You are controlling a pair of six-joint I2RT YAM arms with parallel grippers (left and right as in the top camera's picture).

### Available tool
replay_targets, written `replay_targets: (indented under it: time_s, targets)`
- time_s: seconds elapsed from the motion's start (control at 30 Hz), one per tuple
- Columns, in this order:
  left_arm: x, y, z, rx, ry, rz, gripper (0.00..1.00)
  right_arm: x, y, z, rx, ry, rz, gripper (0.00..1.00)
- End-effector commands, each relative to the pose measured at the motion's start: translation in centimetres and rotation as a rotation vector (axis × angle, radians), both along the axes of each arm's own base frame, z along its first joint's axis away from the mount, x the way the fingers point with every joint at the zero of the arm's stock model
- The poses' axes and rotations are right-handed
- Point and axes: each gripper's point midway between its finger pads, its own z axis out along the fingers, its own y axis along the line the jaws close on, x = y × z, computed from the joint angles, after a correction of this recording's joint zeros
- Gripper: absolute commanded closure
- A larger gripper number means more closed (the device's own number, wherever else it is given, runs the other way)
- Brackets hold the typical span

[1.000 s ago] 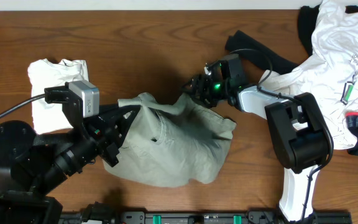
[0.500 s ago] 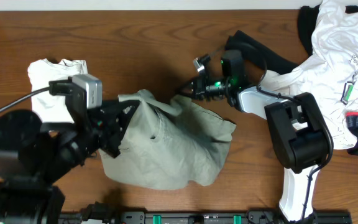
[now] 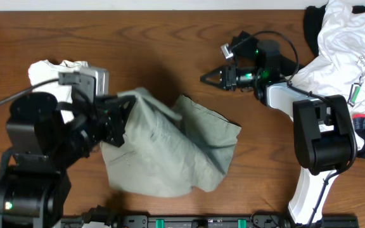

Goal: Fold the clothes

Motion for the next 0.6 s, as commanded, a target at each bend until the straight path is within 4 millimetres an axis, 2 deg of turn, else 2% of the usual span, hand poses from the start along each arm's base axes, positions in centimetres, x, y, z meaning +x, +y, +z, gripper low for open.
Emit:
replay_targets:
  time_s: [0.0, 0.07, 0.17, 0.27, 0.43, 0.57]
  targets:
    - [-0.6, 2.6, -0.9, 0.100, 0.022, 0.129, 0.94, -1.4, 0.8, 0.1, -0.009, -0.060, 0.049, 0.91]
    - [-1.2, 3.7, -2.3, 0.146, 0.083, 0.176, 0.94, -1.1, 0.8, -2.0, -0.096, -0.002, -0.011, 0.90]
    - [-1.4, 4.7, -3.3, 0.189, 0.118, 0.223, 0.94, -0.2, 0.7, -4.3, -0.220, -0.020, -0.092, 0.86]
    - [-1.6, 5.7, -3.8, 0.224, 0.137, 0.264, 0.94, 0.6, -0.1, -5.6, -0.353, -0.061, -0.161, 0.85]
    - [-3.0, 7.6, -6.4, 0.286, 0.279, 0.359, 0.94, -0.3, -2.3, -5.8, -0.670, -0.243, -0.125, 0.75]
    - [-4.8, 8.0, -8.8, 0.326, 0.434, 0.368, 0.95, -1.1, -3.5, -4.6, -0.924, -0.333, -0.034, 0.55]
